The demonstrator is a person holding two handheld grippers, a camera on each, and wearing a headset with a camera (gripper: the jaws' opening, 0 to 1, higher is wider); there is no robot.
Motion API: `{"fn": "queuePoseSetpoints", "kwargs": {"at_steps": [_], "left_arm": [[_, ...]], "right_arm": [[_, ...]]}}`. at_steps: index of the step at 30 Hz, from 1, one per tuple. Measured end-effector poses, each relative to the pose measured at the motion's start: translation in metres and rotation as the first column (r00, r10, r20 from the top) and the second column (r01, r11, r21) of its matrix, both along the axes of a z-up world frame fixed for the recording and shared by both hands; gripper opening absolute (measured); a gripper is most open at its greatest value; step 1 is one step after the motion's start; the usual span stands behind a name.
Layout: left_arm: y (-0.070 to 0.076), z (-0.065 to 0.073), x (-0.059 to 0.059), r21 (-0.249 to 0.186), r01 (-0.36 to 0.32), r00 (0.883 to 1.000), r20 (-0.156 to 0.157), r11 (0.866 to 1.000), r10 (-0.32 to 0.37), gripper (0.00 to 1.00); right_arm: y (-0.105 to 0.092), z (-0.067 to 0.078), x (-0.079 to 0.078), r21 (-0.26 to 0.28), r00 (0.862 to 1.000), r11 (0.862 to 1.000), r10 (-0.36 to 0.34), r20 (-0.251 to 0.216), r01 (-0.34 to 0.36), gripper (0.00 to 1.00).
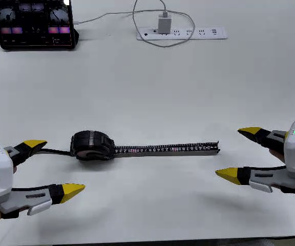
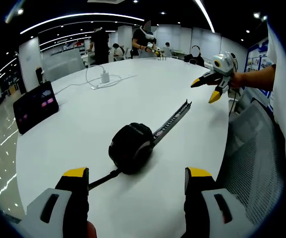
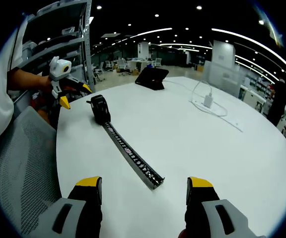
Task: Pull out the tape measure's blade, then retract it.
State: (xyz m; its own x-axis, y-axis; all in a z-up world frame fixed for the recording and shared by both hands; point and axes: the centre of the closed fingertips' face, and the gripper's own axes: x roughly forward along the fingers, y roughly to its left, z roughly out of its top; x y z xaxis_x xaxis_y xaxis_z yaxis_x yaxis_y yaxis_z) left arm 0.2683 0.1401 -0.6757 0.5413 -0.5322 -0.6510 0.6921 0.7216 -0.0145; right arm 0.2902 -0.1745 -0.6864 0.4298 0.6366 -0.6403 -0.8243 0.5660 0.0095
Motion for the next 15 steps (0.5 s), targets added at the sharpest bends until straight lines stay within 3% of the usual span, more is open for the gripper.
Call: {"fn": "queuePoseSetpoints", "kwargs": {"at_steps": [15], "left_arm": [[0.005,0.003,-0.008,-0.004,-0.053,0.998,0.037,0.999,0.053,0.83]], "right_arm": [[0.003,0.007,-0.014,0.024,0.998,0.999,-0.046,0.052,0.044,0.78]]}}
